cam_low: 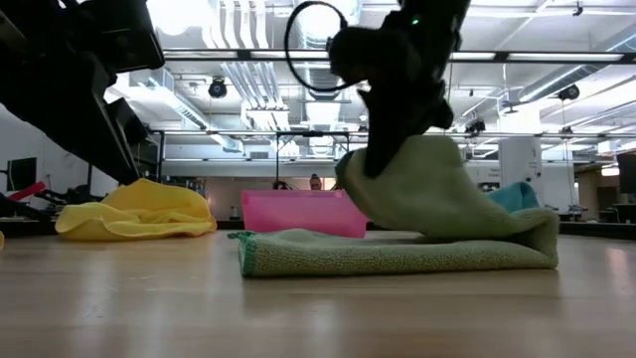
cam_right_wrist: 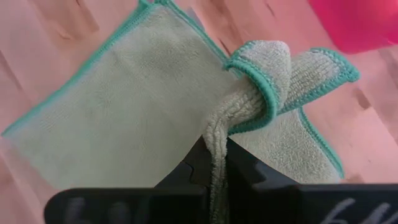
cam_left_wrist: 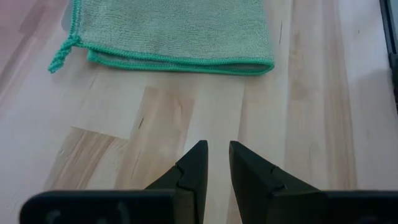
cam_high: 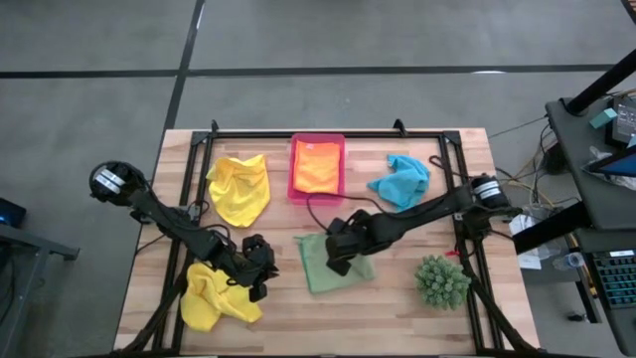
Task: Fold microfiber towels
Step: Fold the green towel
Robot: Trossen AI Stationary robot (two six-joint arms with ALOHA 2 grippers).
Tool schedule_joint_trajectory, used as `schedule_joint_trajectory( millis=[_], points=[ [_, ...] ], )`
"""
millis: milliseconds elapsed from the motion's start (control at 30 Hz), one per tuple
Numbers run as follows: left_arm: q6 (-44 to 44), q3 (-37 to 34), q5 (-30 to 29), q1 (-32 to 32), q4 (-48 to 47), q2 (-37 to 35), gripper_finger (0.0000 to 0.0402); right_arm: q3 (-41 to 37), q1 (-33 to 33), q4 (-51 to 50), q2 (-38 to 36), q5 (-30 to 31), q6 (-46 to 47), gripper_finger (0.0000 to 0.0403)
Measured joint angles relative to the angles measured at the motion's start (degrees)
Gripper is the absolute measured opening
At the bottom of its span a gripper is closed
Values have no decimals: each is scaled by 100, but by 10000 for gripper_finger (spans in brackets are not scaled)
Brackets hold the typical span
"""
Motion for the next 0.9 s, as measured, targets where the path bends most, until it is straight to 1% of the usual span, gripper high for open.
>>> schedule_joint_trajectory(
  millis=[200,367,500,767,833,900],
  points=[
    [6,-2,-13,0,4,0,51,282,1,0,406,114,-75,12],
    [44,-2,-43,0,2,0,51,295,-1,245,421,116,-88,12],
    [51,-61,-256,0,41,0,51,290,1,406,421,118,-103,12],
    [52,-214,-359,4,346,0,51,288,1,742,414,118,-247,14],
    [52,-231,-361,4,363,0,51,284,1,780,414,119,-252,20],
    [50,-251,-363,4,362,0,51,284,2,812,414,118,-252,34]
  ],
)
